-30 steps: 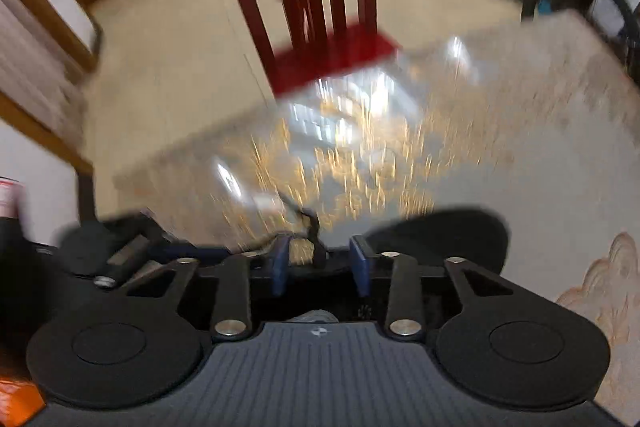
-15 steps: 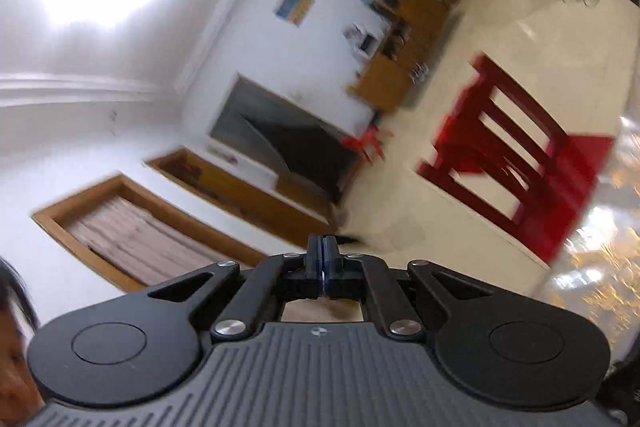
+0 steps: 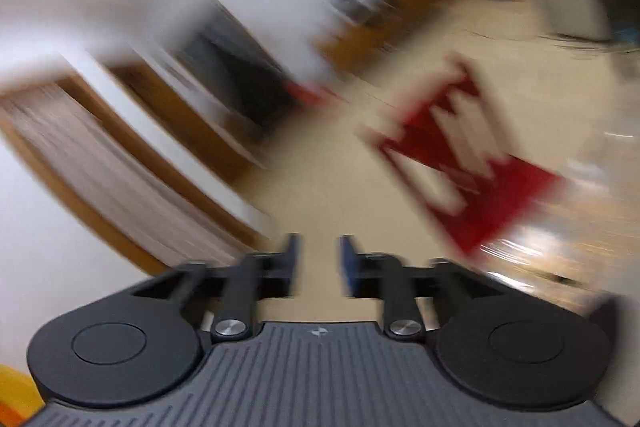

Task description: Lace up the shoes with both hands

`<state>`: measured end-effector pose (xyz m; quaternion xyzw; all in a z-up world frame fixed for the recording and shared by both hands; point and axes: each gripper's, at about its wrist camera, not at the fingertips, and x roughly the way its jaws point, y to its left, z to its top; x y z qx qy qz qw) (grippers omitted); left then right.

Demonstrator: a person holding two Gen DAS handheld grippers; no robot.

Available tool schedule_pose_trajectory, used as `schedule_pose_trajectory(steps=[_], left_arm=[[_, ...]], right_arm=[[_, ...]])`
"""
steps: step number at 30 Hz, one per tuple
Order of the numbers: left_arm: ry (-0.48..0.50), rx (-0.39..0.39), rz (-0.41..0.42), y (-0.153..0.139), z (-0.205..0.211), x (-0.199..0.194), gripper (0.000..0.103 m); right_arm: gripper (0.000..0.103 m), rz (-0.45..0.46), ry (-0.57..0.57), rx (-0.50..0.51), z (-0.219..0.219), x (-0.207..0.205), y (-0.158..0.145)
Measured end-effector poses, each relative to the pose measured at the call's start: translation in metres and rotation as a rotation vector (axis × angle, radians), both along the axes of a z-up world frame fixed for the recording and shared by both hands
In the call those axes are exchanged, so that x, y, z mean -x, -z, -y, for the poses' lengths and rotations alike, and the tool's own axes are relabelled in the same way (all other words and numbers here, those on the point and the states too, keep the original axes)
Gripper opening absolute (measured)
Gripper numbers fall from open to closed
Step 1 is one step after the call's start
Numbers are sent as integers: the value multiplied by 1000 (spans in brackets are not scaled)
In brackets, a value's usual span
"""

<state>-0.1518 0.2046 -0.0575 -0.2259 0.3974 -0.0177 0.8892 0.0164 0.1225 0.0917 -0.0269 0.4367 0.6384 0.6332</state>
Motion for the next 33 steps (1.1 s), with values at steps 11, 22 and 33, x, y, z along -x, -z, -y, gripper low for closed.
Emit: schedule_pose_trajectory(steps=[11, 22, 33], left_arm=[[11, -138, -45, 11, 27, -10, 91], [27, -171, -105, 26, 19, -20, 83], [-68, -97, -21, -14, -6, 82, 81]], right_arm=[[5, 463, -202, 501, -44, 34, 105], [5, -479, 13, -183, 16, -47, 70], [7, -156, -329, -89, 55, 15, 49]])
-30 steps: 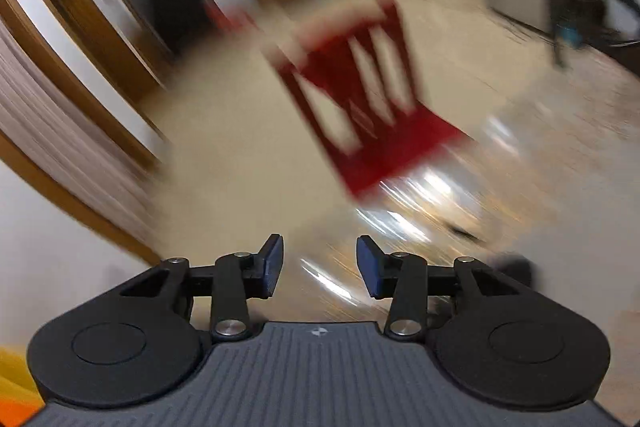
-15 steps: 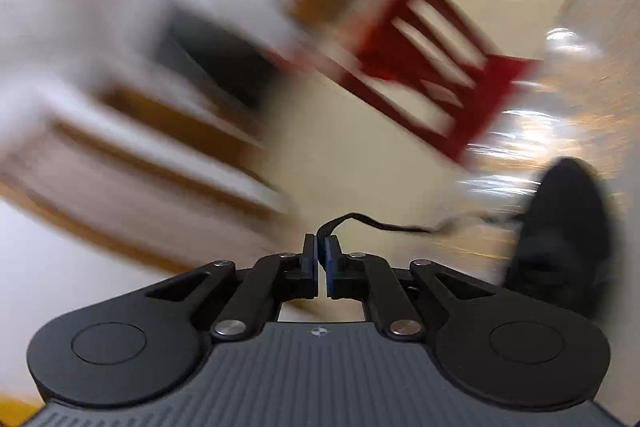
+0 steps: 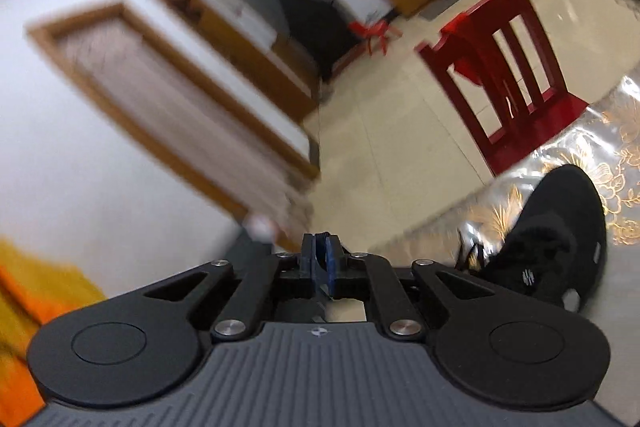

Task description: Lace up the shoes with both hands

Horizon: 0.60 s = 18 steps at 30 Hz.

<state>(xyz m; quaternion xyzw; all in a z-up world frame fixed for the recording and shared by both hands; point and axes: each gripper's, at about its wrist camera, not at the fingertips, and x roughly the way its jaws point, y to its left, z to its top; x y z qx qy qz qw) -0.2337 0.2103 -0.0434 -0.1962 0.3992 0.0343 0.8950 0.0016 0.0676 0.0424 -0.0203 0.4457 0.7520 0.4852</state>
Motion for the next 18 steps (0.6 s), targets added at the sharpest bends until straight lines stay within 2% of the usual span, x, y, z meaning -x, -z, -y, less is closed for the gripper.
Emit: schedule_pose_trajectory(steps=[2, 6, 8, 10, 11, 12, 14, 16, 18], left_arm=[[-53, 20, 9, -9, -3, 22, 81], [-182, 8, 40, -22, -7, 53, 82], [-232, 17, 45, -23, -10, 58, 82], [-268, 2, 42, -25, -11, 58, 82], [-287, -16, 39, -25, -12, 56, 82], [-304, -35, 32, -25, -15, 52, 82], [-337, -85, 0, -20, -19, 37, 82], [-332, -138, -27, -15, -25, 15, 82], [-262, -173, -44, -4, -29, -14, 82]], right_arm=[[7, 94, -55, 48, 0, 14, 11], [9, 317, -145, 164, 9, 46, 32], [15, 361, -144, 218, 12, 53, 41], [28, 317, -114, 252, 17, 51, 44], [30, 290, -95, 257, 19, 49, 43], [31, 264, -67, 246, 24, 47, 41], [41, 212, 2, 200, 36, 43, 35], [42, 159, 103, 156, 50, 36, 30], [42, 107, 204, 125, 57, 32, 33]])
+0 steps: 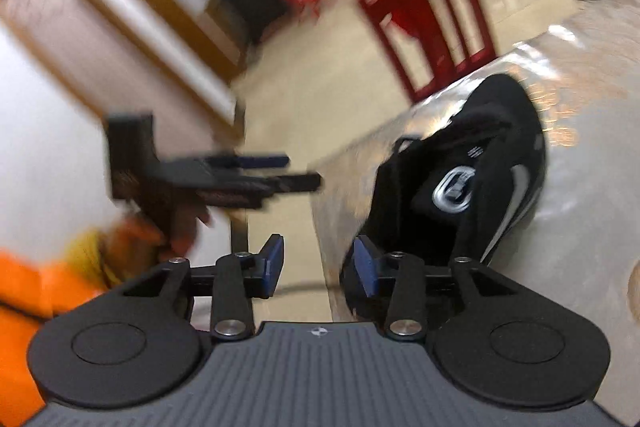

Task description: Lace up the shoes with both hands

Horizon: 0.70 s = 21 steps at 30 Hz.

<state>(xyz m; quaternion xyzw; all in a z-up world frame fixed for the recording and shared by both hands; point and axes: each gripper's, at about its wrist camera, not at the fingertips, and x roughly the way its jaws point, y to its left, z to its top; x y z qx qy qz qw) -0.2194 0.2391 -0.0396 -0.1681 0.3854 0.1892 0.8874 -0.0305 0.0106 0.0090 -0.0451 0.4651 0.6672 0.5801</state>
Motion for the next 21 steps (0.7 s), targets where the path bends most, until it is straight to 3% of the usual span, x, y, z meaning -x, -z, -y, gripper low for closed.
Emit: schedule_pose_trajectory(steps=[4, 7, 10, 12, 16, 21], left_arm=[[159, -108, -71, 26, 8, -54, 79], [141, -160, -114, 45, -8, -75, 75], [119, -171, -119, 61, -33, -87, 76], [79, -158, -68, 58, -49, -88, 75], [-19, -173, 161, 24, -76, -80, 73], [37, -225, 422, -49, -89, -62, 72]], right_arm=[[42, -87, 193, -32, 9, -1, 12], [43, -144, 281, -37, 14, 2, 15], [43, -92, 342, 6, 10, 13, 13], [42, -46, 394, 35, 5, 22, 10], [42, -50, 498, 33, -5, 34, 10], [42, -27, 617, 16, -17, 44, 12]])
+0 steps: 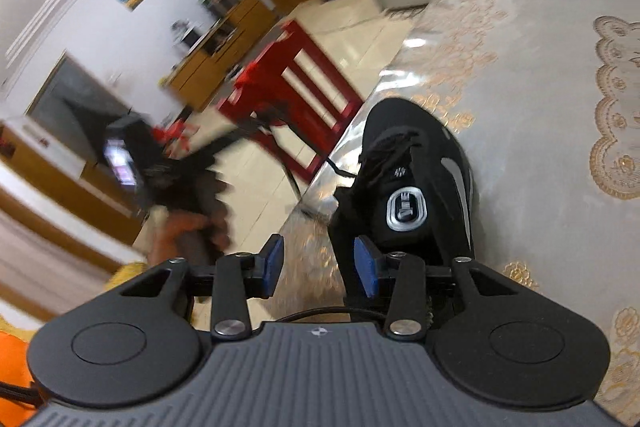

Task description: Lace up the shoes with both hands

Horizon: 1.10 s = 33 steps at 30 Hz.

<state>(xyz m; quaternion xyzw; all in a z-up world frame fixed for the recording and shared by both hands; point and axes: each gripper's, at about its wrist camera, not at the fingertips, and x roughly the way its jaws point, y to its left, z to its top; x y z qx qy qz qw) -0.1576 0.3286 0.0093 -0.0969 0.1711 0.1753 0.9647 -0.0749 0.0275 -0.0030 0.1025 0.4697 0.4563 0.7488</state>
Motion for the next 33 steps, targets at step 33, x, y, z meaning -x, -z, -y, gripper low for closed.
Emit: schedule_pose_trajectory(steps=[33], left_arm=[[139, 429, -243, 42, -52, 84, 81]], right_arm=[[42, 471, -649, 542, -216, -29, 6]])
